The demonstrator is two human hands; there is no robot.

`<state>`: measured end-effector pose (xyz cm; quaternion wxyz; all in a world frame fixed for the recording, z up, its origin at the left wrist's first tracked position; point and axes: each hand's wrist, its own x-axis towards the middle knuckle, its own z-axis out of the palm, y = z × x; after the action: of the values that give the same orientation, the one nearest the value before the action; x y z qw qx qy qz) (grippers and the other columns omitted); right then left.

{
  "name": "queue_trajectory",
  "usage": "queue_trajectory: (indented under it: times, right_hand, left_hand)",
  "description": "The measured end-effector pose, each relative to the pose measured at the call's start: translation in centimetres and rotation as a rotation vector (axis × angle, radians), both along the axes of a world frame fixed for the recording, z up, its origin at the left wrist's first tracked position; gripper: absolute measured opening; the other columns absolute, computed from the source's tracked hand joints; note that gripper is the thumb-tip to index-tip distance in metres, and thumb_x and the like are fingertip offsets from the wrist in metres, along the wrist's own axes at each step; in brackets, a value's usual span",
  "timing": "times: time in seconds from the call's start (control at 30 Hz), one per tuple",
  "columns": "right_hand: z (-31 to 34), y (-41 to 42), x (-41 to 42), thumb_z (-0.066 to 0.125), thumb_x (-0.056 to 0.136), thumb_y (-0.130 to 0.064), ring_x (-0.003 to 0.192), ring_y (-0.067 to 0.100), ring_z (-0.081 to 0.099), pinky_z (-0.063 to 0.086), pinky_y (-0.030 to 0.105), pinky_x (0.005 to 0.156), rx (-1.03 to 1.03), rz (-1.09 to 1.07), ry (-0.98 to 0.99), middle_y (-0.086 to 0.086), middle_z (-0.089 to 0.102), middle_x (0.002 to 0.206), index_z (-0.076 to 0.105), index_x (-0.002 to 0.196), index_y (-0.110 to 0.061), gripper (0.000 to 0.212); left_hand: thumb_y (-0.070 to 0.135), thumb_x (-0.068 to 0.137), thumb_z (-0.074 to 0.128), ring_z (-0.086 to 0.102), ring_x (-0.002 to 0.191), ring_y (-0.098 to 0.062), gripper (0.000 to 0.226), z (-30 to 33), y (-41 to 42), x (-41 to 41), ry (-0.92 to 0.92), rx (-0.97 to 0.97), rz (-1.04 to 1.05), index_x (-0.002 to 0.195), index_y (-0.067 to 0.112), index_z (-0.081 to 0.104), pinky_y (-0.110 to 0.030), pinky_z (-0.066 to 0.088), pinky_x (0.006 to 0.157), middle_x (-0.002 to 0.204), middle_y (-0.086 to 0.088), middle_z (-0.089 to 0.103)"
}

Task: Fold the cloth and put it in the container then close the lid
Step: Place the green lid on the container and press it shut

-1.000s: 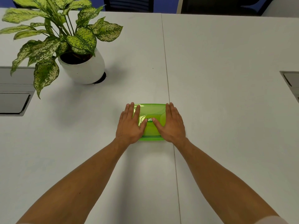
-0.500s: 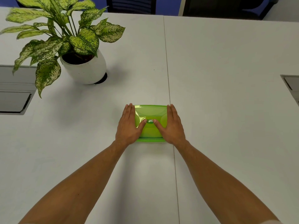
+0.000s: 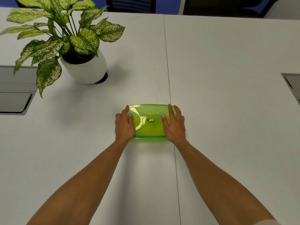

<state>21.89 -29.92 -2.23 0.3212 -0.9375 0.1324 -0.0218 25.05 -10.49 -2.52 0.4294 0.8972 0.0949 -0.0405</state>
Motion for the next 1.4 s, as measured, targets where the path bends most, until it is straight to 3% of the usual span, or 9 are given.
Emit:
queue_trajectory:
  times: [0.1, 0.27, 0.5, 0.67, 0.73, 0.83, 1.0, 1.17, 1.4]
  right_hand:
    - [-0.3, -0.2, 0.1, 0.031, 0.098, -0.046, 0.134, 0.029, 0.032, 0.038, 0.046, 0.104, 0.025, -0.013, 0.000, -0.002, 0.020, 0.156, 0.020, 0.148, -0.034, 0.052]
    - [-0.7, -0.4, 0.2, 0.028, 0.098, -0.046, 0.124, 0.028, 0.048, 0.049, 0.048, 0.094, 0.030, 0.000, 0.004, -0.007, 0.018, 0.156, 0.019, 0.147, -0.036, 0.051]
    - [-0.3, -0.1, 0.0, 0.026, 0.099, -0.046, 0.126, 0.027, 0.049, 0.048, 0.046, 0.095, 0.024, -0.018, 0.020, -0.008, 0.016, 0.159, 0.019, 0.148, -0.036, 0.050]
    - [0.8, -0.1, -0.2, 0.023, 0.096, -0.058, 0.132, 0.032, 0.041, 0.041, 0.049, 0.101, 0.038, 0.018, 0.107, -0.008, 0.009, 0.161, 0.011, 0.149, -0.038, 0.058]
    - [1.6, -0.1, -0.5, 0.021, 0.094, -0.061, 0.132, 0.035, 0.039, 0.039, 0.051, 0.101, -0.047, 0.030, 0.143, -0.006, 0.008, 0.161, 0.005, 0.149, -0.039, 0.062]
    - [2.8, -0.2, -1.5, 0.019, 0.092, -0.065, 0.132, 0.035, 0.039, 0.039, 0.053, 0.098, -0.186, -0.020, 0.127, -0.001, 0.011, 0.161, 0.003, 0.150, -0.036, 0.067]
    - [3.3, 0.4, -5.9, 0.004, 0.084, -0.072, 0.145, 0.026, 0.021, 0.028, 0.048, 0.112, -0.228, -0.042, 0.023, 0.003, 0.021, 0.159, 0.013, 0.151, -0.021, 0.085]
    - [3.1, 1.0, -11.2, 0.014, 0.089, -0.066, 0.149, 0.021, 0.010, 0.019, 0.043, 0.118, -0.303, 0.053, 0.063, 0.001, 0.015, 0.161, 0.010, 0.152, -0.019, 0.079]
    - [3.7, 2.2, -16.7, 0.020, 0.091, -0.064, 0.149, 0.021, 0.006, 0.010, 0.041, 0.120, -0.367, 0.153, 0.045, 0.004, 0.014, 0.161, 0.013, 0.151, -0.015, 0.078]
  left_hand:
    - [0.039, 0.101, 0.031, 0.053, 0.116, -0.028, 0.037, -0.1, 0.2, 0.2, 0.021, -0.096, 0.054, 0.135, 0.029, 0.041, -0.038, 0.039, 0.093, 0.131, -0.007, 0.054]
    - [0.035, 0.100, 0.038, 0.057, 0.098, -0.025, 0.027, -0.6, 0.8, 0.7, -0.039, -0.206, 0.124, 0.115, 0.019, 0.054, -0.032, 0.042, 0.080, 0.105, 0.003, 0.061]
    - [0.031, 0.101, 0.038, 0.057, 0.098, -0.024, 0.028, -0.6, 0.8, 0.8, -0.040, -0.255, 0.131, 0.118, 0.018, 0.056, -0.029, 0.040, 0.080, 0.106, -0.003, 0.063]
    - [0.042, 0.100, 0.030, 0.057, 0.111, -0.032, 0.039, 0.2, 1.7, 0.6, 0.037, -0.091, 0.025, 0.132, 0.025, 0.047, -0.040, 0.045, 0.091, 0.121, -0.011, 0.062]
    - [0.052, 0.098, 0.028, 0.054, 0.117, -0.034, 0.049, 0.6, 2.3, 0.6, 0.077, -0.043, -0.019, 0.141, 0.031, 0.036, -0.049, 0.042, 0.101, 0.128, -0.015, 0.057]
    - [0.057, 0.095, 0.029, 0.054, 0.116, -0.034, 0.060, 1.8, 2.7, 0.4, 0.076, -0.010, 0.008, 0.146, 0.027, 0.026, -0.050, 0.042, 0.101, 0.129, -0.020, 0.052]
    - [0.049, 0.097, 0.035, 0.047, 0.125, -0.033, 0.054, 3.4, 3.1, -3.1, -0.013, 0.167, -0.013, 0.140, 0.016, 0.040, -0.050, 0.038, 0.104, 0.138, -0.016, 0.048]
    - [0.051, 0.096, 0.029, 0.049, 0.124, -0.032, 0.060, 4.1, 3.7, -8.9, -0.214, 0.317, -0.157, 0.135, 0.010, 0.047, -0.045, 0.037, 0.102, 0.136, -0.013, 0.053]
    - [0.064, 0.090, 0.009, 0.009, 0.149, -0.020, 0.078, 3.4, 4.4, -15.6, -0.105, 0.511, -0.356, 0.151, 0.017, 0.021, -0.044, 0.006, 0.120, 0.160, -0.003, 0.020]
